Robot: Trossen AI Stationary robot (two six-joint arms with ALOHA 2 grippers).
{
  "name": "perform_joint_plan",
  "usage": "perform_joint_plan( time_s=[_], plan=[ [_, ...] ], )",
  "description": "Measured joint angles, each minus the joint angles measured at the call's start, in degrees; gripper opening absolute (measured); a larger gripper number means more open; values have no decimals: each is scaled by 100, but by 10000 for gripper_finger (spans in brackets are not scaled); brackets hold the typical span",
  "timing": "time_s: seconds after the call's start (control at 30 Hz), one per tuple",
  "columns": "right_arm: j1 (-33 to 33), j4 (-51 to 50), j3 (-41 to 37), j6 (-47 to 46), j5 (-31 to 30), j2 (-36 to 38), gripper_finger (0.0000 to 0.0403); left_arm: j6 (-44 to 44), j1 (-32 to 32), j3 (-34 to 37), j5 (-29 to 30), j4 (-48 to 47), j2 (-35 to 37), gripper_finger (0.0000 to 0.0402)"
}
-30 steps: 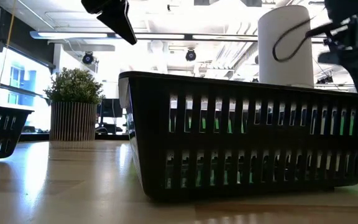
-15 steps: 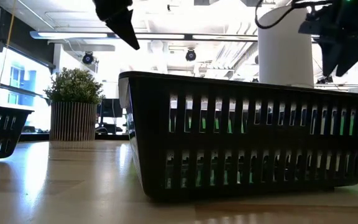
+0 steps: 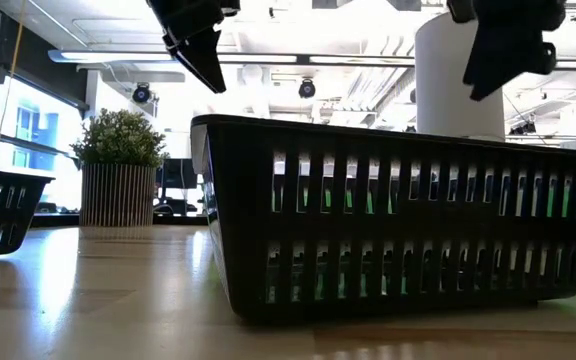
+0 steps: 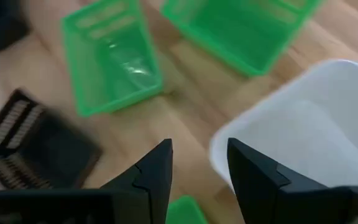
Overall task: Stack baskets by color
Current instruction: Stack the top green bin on the middle left green bin
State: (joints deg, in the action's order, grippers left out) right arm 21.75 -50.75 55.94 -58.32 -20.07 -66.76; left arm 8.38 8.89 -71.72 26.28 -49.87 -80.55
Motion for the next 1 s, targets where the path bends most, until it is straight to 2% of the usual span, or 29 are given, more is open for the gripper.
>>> perform_joint_plan(
  time_s=[0.23,0.43,0.53,0.73,0.87,1.0],
  plan=[
    [671,264,0,246,129,0,140,276,54,0,-710,-2,0,184],
    [1224,304,0,190,-399,0,140,455,47,0,-1468,-2,0,184],
    [1311,458,0,585,-665,0,140,472,47,0,-1658,-2,0,184],
    [993,1361,-2,2153,-955,0,140,381,0,0,-2131,-98,0,184],
    [611,1884,-1,3114,-917,0,140,97,-124,0,-2134,-365,0,184],
    [157,2060,-2,3656,-747,0,140,-262,-272,0,-2131,-656,0,184]
  ],
)
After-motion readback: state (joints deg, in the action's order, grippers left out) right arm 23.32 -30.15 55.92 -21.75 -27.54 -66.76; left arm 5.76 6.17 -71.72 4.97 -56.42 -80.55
